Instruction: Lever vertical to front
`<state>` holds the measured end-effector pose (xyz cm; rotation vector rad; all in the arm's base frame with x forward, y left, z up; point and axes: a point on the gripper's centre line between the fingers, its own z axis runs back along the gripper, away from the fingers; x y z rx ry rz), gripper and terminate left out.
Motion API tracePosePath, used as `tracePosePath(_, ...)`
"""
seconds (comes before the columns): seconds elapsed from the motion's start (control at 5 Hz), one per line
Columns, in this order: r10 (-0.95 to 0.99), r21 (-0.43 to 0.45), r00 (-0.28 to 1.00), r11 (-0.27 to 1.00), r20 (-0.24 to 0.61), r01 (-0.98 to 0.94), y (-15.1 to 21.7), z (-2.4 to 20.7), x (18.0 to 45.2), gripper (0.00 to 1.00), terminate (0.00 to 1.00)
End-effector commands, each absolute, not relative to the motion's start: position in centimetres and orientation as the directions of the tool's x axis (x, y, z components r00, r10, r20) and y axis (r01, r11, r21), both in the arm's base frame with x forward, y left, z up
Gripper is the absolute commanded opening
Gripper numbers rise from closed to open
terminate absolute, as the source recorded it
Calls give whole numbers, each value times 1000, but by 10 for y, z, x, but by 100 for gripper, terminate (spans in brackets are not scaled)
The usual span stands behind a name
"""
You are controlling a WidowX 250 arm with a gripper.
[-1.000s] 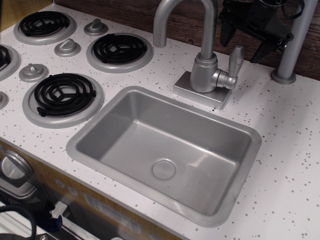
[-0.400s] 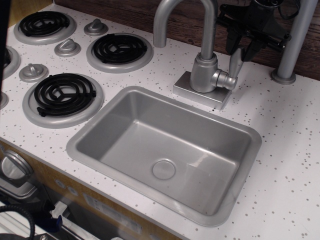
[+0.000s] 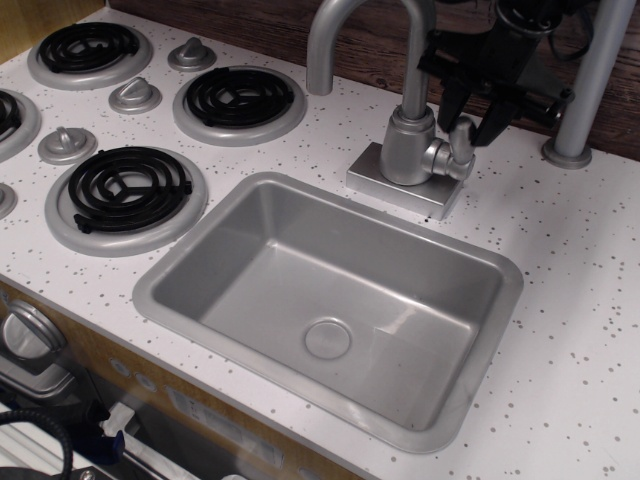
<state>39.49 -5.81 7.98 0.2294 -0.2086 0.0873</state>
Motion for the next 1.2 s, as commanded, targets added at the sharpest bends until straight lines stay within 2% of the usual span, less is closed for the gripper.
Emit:
tracePosePath(0.0,65,137,981,986,183,-91,-61,85,391,0,0)
tracePosePath(0.2,73,95,986,992,148,-88,-60,66,389,0,0)
tracePosePath(0.4,69,85,987,993,144,-82,-60,60,389,0,0)
tracePosePath(1.0,67,111,985,990,157,-85,-60,63,390,0,0)
